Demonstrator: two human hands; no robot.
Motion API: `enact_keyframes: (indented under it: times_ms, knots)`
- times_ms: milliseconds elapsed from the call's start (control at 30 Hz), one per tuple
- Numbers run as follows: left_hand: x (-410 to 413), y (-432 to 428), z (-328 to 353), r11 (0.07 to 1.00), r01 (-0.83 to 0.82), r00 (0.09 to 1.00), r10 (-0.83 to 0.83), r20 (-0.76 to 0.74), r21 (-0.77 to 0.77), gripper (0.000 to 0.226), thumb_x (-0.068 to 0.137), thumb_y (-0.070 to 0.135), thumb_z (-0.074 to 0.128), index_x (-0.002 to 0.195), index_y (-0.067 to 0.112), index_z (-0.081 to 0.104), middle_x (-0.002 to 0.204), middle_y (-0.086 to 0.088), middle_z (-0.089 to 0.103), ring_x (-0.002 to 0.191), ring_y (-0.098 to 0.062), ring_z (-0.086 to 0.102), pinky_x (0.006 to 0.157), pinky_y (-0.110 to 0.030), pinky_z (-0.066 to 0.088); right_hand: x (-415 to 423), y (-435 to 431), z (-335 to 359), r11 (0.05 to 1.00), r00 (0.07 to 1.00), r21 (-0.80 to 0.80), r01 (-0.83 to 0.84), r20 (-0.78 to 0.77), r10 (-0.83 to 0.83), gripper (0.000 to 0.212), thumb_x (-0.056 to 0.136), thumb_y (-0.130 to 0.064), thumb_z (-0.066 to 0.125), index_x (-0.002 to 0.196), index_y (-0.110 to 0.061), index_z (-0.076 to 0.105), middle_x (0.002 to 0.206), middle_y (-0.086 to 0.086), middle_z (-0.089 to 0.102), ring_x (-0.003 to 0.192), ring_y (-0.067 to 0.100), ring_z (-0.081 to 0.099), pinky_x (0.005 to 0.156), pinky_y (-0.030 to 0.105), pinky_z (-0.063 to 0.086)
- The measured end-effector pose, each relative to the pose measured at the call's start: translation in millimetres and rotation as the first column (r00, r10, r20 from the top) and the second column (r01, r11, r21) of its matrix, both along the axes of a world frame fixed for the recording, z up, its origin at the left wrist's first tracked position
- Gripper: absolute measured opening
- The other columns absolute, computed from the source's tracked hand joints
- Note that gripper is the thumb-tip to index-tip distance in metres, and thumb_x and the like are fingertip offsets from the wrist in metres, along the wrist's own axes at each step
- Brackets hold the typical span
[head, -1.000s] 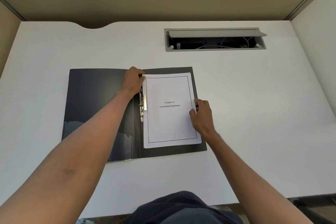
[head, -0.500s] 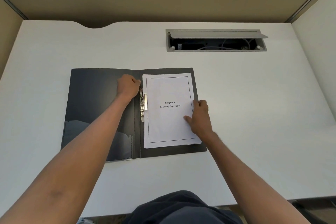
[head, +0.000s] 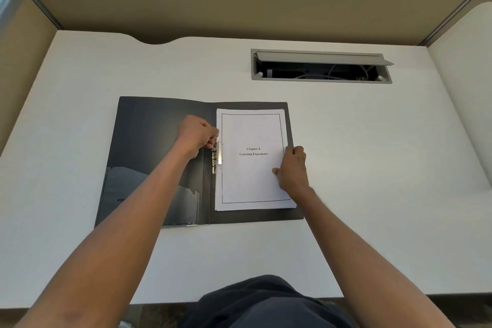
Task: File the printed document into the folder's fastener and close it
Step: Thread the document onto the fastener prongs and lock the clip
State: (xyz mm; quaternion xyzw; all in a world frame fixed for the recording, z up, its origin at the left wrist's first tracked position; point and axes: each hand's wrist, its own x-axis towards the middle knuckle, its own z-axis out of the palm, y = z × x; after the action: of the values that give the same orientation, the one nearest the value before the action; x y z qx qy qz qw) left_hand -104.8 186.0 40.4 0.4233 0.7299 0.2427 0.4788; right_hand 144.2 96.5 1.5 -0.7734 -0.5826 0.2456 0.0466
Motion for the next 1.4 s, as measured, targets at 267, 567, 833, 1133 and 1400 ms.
enact_keyframes:
  times_ms: [267, 567, 833, 1133, 1400]
  knots:
    - [0.8, -62.1, -4.0, 0.973, -0.204, 0.963, 0.220, 0.157, -0.110, 0.004, 0.084, -0.007, 0.075, 0.083, -0.005, 0.072, 0.089, -0.020, 0.073, 0.073, -0.026, 0.074, 0.074, -0.035, 0.065, 0.1, 0.3, 0.5, 1.000, 1.000, 0.008, -0.009, 0.011, 0.009, 0.053, 0.093, -0.014, 0.072, 0.135, 0.002, 0.044, 0.141, 0.017, 0.035, 0.133, 0.031, 0.039, 0.100, 0.033, 0.047]
    - [-2.9, -94.0, -24.2, 0.951, -0.293, 0.944, 0.304, 0.127, -0.098, 0.010, 0.078, -0.002, 0.083, 0.077, 0.002, 0.074, 0.083, -0.017, 0.077, 0.075, -0.026, 0.076, 0.076, -0.038, 0.065, -0.1, -0.8, 1.6, 1.000, 1.000, 0.018, -0.016, 0.017, 0.016, 0.054, 0.093, -0.015, 0.072, 0.135, 0.004, 0.044, 0.141, 0.018, 0.036, 0.133, 0.032, 0.040, 0.102, 0.034, 0.045]
    - [1.3, -102.3, -28.1, 0.965, -0.260, 0.965, 0.259, -0.044, -0.026, 0.021, 0.072, 0.010, 0.091, 0.077, 0.006, 0.072, 0.079, -0.013, 0.075, 0.066, -0.020, 0.065, 0.062, -0.031, 0.056, -0.1, -1.0, 1.6, 1.000, 1.000, 0.011, -0.011, 0.014, 0.011, 0.052, 0.094, -0.014, 0.071, 0.135, 0.003, 0.044, 0.141, 0.017, 0.036, 0.132, 0.032, 0.039, 0.101, 0.036, 0.047]
    - [10.8, -105.5, -31.1, 0.976, -0.213, 0.957, 0.218, -0.190, 0.048, 0.023, 0.076, 0.014, 0.089, 0.070, 0.013, 0.067, 0.073, -0.003, 0.068, 0.064, -0.014, 0.060, 0.055, -0.024, 0.046, -0.8, -0.9, 1.1, 1.000, 1.000, 0.005, -0.008, 0.012, 0.008, 0.054, 0.095, -0.014, 0.070, 0.138, 0.004, 0.043, 0.142, 0.017, 0.036, 0.133, 0.031, 0.039, 0.101, 0.034, 0.047]
    - [0.2, -103.9, -30.5, 0.986, -0.167, 0.976, 0.166, -0.141, 0.009, 0.019, 0.075, 0.015, 0.090, 0.077, 0.006, 0.073, 0.076, -0.009, 0.074, 0.068, -0.021, 0.067, 0.068, -0.035, 0.060, 0.4, -0.2, 3.6, 1.000, 1.000, -0.013, -0.009, 0.008, 0.009, 0.051, 0.093, -0.015, 0.073, 0.133, 0.003, 0.047, 0.139, 0.016, 0.038, 0.132, 0.031, 0.040, 0.097, 0.035, 0.048]
